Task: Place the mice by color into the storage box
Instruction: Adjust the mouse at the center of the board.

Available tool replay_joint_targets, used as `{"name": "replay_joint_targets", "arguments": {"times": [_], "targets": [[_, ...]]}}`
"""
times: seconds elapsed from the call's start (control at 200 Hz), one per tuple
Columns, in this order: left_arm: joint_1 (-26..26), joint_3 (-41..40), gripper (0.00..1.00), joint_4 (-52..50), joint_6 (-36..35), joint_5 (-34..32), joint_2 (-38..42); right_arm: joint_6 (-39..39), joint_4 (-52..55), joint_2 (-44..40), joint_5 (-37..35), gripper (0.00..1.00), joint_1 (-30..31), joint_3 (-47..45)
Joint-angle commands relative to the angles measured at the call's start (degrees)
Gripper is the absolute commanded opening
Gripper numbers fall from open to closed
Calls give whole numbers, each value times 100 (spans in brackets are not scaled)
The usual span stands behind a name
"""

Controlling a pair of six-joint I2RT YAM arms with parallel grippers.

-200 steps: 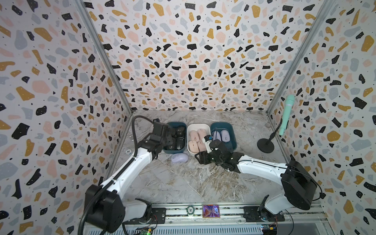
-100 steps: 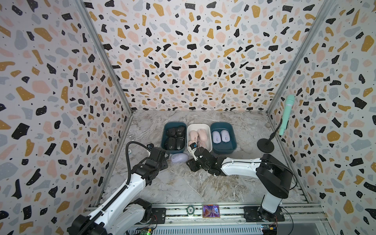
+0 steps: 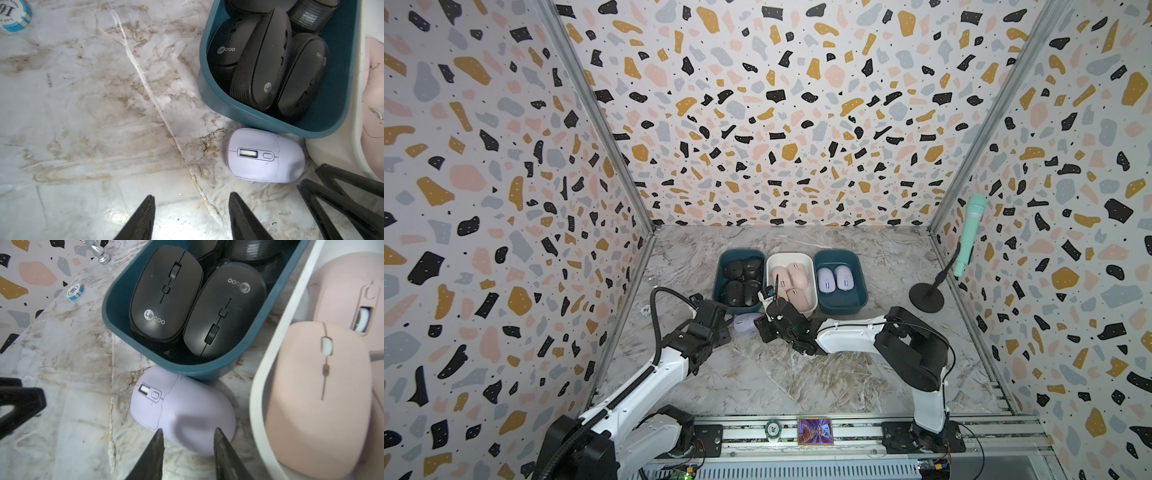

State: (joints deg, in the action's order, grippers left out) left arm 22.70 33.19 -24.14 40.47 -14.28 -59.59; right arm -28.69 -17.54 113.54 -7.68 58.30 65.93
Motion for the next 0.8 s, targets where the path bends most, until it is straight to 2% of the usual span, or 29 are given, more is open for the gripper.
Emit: {"name": "replay_joint_targets", "arguments": {"times": [0.0, 0.355, 0.796], "targets": [[41, -68, 56, 121, -88, 103, 40, -145, 3, 93, -168, 40, 32, 281], [41, -156, 56, 219, 5, 224, 228, -245, 263, 411, -249, 38, -8, 556], [33, -208, 56, 230, 83, 248, 382, -287, 480, 574, 106, 37, 71, 607]]}}
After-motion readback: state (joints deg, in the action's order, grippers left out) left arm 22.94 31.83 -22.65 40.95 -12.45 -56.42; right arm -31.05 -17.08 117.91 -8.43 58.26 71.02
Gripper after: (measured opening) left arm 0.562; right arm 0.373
